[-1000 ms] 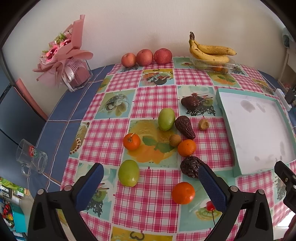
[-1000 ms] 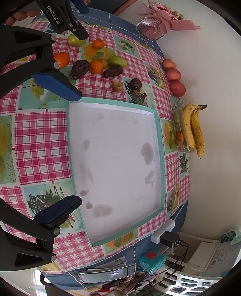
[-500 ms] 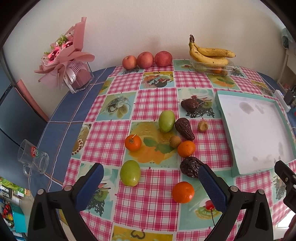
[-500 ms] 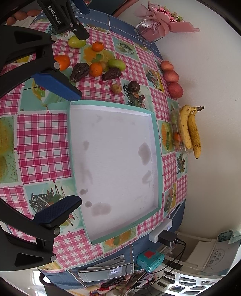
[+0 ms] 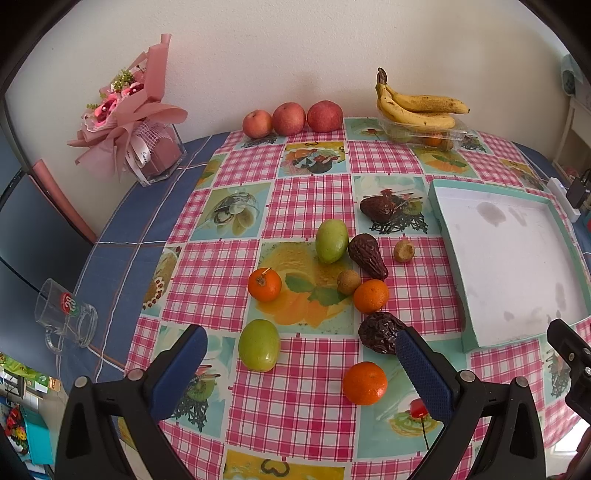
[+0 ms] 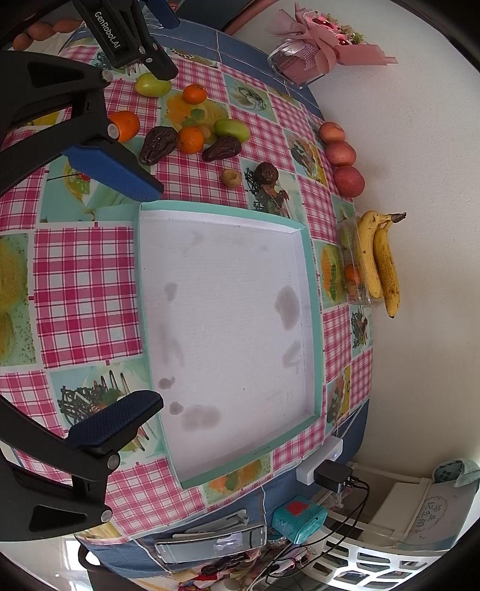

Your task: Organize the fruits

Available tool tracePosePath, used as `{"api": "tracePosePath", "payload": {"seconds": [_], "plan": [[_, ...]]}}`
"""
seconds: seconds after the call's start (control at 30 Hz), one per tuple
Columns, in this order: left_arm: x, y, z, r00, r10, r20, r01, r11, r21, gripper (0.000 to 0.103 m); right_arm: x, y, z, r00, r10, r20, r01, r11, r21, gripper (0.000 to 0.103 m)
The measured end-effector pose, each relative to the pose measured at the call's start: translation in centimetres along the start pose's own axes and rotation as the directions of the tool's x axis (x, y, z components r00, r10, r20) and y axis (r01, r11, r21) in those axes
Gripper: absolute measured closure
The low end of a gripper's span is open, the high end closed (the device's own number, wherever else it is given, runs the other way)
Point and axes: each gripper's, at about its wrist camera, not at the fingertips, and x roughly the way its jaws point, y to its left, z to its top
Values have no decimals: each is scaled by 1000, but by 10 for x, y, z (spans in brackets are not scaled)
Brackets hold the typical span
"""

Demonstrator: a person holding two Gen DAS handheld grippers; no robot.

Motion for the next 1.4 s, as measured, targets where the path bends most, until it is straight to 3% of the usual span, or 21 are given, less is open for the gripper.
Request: {"api": "tracePosePath", "payload": {"seconds": [0.23, 0.47, 0.67, 0.83, 0.9, 1.1, 1.4], "plan": [[6, 5, 1, 1000, -18, -5, 18, 999, -28, 0, 1, 0, 0, 1000, 1, -2, -1, 1000, -1, 1], [12, 41, 4, 1000, -10, 5, 10, 981, -193, 0, 5, 4, 3, 1000, 13, 14, -13, 1000, 6, 1], [21, 82, -1, 1000, -2, -12, -3, 943, -334, 0, 1, 22, 14, 993, 102, 56, -101, 995, -15, 1], [35, 94, -7, 998, -31, -57, 7, 923, -384, 1, 0, 52, 22, 978, 197, 76, -192, 979, -69, 1], [41, 94, -8, 996, -47, -71, 16, 921, -389, 2, 3, 66, 25, 967, 248, 57, -243, 966, -86, 1], [65, 93, -8, 988, -52, -143, -10, 916, -402, 5, 19, 95, 25, 958, 285, -10, -284, 951, -125, 2], [100, 92, -17, 963, -80, -256, -38, 905, -424, 12, 74, 125, 11, 933, 278, -228, -317, 936, -154, 20]]}}
